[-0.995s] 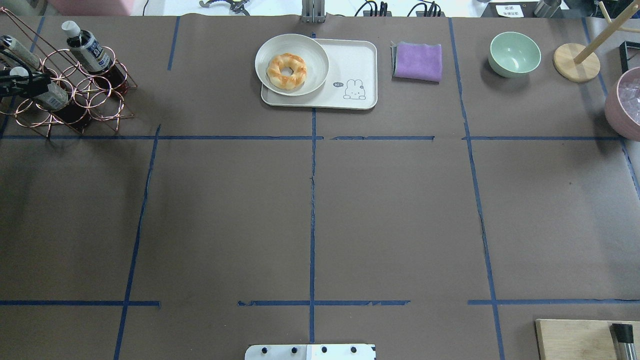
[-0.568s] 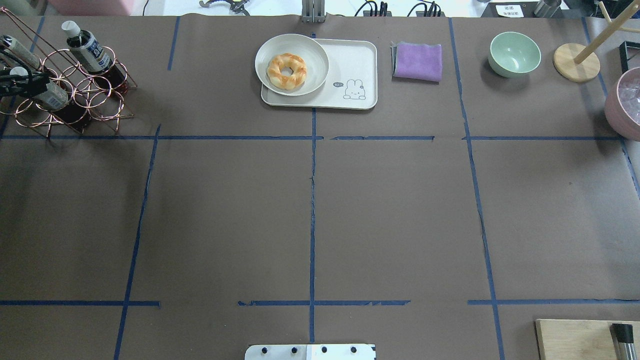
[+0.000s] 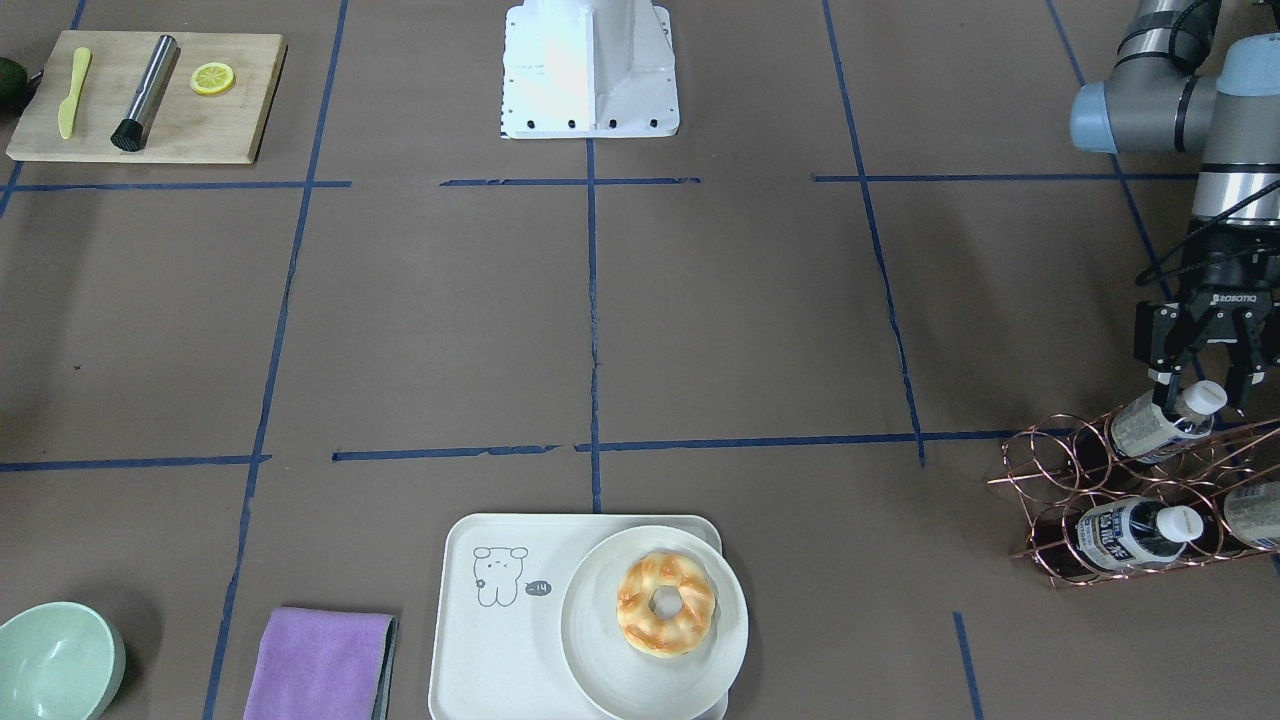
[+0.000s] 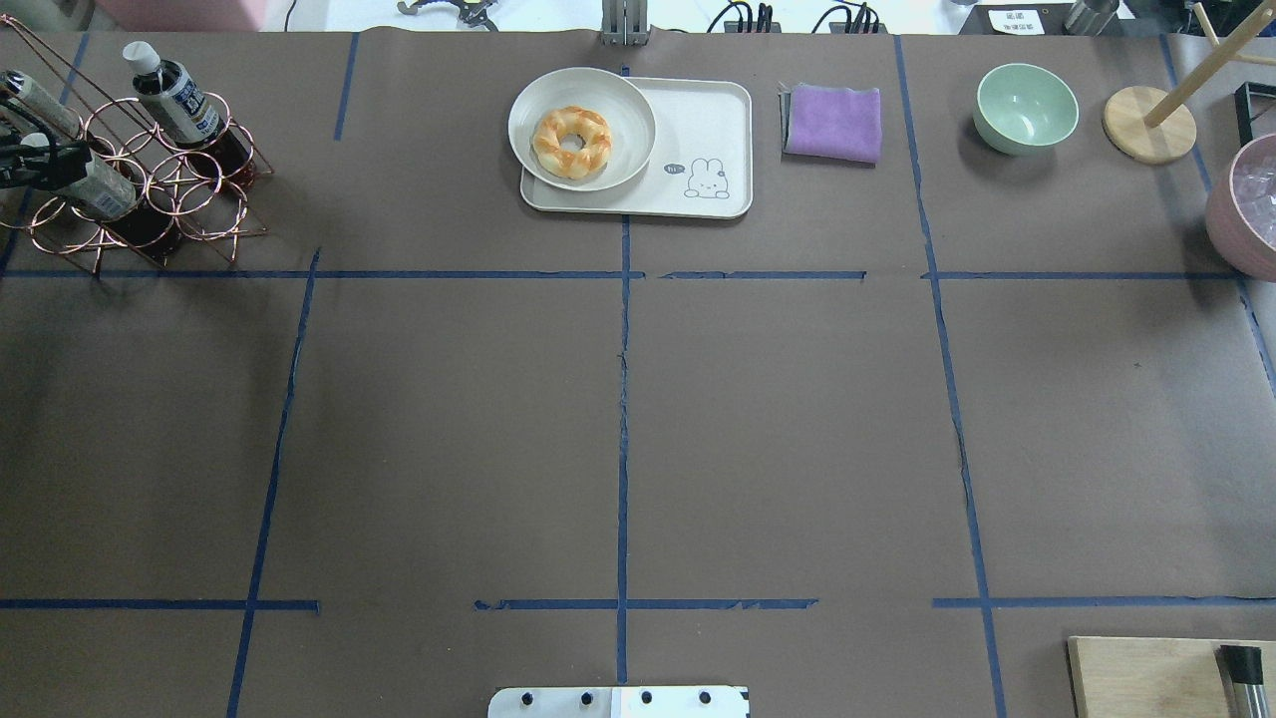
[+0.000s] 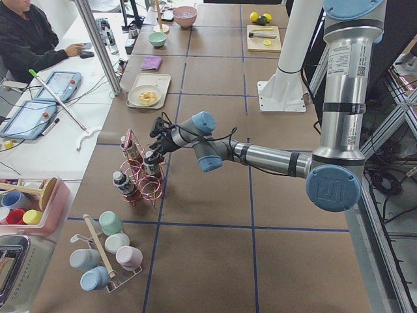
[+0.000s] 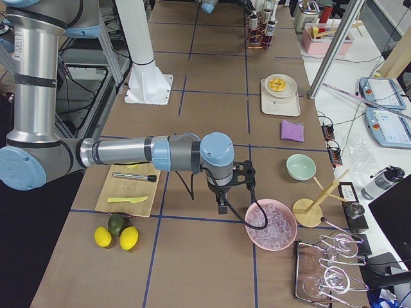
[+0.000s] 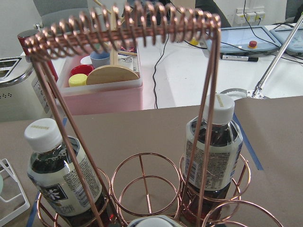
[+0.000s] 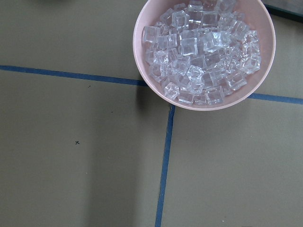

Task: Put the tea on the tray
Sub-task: 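Move the left gripper down to a dark tea bottle in the copper rack, then close the left gripper on the tea bottle and lift it from the rack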

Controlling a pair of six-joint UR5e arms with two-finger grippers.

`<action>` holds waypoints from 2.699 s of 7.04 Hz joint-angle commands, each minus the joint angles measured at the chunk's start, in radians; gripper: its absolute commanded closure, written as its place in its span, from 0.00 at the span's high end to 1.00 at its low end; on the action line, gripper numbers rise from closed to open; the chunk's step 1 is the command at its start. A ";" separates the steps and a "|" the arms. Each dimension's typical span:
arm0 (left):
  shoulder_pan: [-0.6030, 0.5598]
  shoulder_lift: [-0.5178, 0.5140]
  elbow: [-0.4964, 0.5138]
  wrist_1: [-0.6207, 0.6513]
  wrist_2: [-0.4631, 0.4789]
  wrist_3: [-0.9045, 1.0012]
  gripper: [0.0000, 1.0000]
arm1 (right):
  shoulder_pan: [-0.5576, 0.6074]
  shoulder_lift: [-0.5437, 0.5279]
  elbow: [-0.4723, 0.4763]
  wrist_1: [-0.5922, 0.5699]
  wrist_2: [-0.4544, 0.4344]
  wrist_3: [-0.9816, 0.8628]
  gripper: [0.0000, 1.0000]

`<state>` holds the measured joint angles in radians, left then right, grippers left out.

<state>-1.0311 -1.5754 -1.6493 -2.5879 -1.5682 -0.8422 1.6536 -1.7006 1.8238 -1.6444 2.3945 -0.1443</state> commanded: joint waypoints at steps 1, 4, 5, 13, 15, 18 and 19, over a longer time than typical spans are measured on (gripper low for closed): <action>-0.001 0.000 0.000 0.000 -0.001 0.000 0.63 | 0.000 -0.001 0.000 0.000 0.000 0.000 1.00; -0.006 0.002 -0.004 -0.001 -0.004 -0.002 0.05 | 0.000 -0.001 0.003 0.000 0.000 0.000 1.00; -0.023 0.000 -0.004 0.002 -0.007 -0.002 0.00 | 0.000 -0.001 0.005 0.000 0.000 0.000 1.00; -0.159 0.021 -0.287 0.259 -0.180 0.000 0.00 | 0.000 -0.011 -0.001 0.000 0.000 -0.001 1.00; -0.190 0.072 -0.364 0.279 -0.185 0.000 0.00 | 0.000 -0.011 -0.003 0.000 0.000 -0.001 1.00; -0.233 0.055 -0.501 0.468 -0.250 -0.003 0.00 | 0.000 -0.011 -0.003 0.000 0.002 -0.001 1.00; -0.210 0.023 -0.582 0.599 -0.247 -0.015 0.00 | 0.000 -0.011 -0.001 0.000 0.002 -0.001 1.00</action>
<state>-1.2568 -1.5239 -2.1426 -2.1265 -1.8140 -0.8475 1.6536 -1.7119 1.8207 -1.6444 2.3955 -0.1457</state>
